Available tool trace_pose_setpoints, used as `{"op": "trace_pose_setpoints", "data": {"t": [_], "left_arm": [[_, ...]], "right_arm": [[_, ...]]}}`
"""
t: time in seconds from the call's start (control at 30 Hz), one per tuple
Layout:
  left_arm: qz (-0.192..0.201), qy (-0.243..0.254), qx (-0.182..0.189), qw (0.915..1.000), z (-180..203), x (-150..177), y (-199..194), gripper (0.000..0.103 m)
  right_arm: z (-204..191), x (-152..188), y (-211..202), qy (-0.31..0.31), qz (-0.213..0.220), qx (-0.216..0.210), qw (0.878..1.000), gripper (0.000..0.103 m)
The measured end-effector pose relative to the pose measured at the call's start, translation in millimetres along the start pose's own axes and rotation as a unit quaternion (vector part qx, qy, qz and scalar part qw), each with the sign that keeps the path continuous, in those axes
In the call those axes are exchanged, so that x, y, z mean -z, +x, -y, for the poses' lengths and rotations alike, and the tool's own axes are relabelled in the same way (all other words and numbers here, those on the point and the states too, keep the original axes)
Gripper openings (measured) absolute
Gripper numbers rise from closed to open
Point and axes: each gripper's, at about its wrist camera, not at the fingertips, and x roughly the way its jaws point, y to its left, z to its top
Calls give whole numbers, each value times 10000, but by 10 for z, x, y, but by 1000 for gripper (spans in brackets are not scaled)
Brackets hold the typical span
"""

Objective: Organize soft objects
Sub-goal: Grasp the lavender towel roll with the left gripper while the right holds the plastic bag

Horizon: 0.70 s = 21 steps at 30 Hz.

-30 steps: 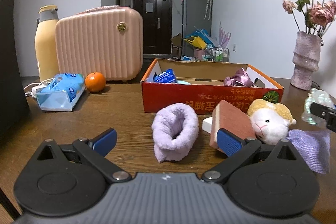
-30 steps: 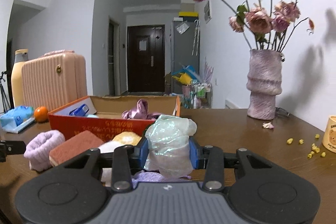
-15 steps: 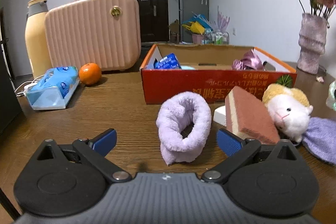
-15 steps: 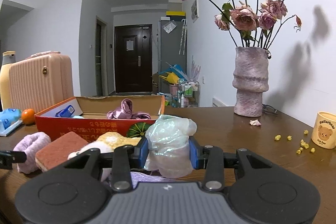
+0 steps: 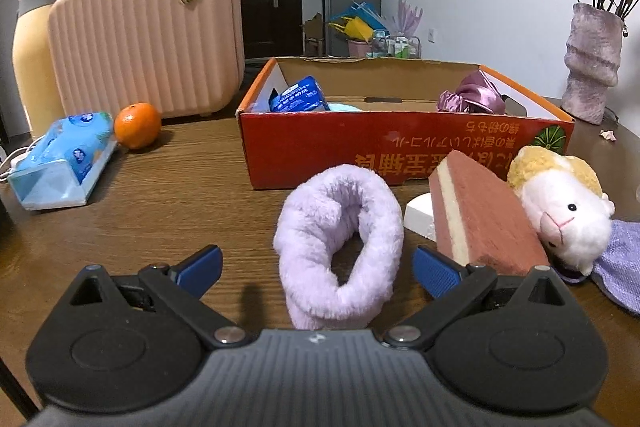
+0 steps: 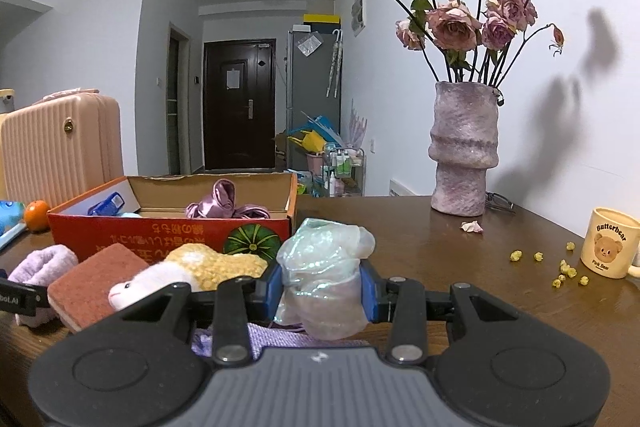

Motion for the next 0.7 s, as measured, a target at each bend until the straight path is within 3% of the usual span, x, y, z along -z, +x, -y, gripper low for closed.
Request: {"op": "trace_pose_setpoints", "data": {"t": [0.13,0.5,0.7], "left_arm": [[-108,-36,107,9999,-28,-14,51,97],[-284,-122,334,9990,-55,-3,88,51],[-215,-88,267,9994,-31,-9,56,34]], "right_arm": [[-8,3,5,-23,0,46,10000,38],[-16,5,10,-51,-8,-6,10000,38],[-24,5,4,-82,14,-7,10000,38]]}}
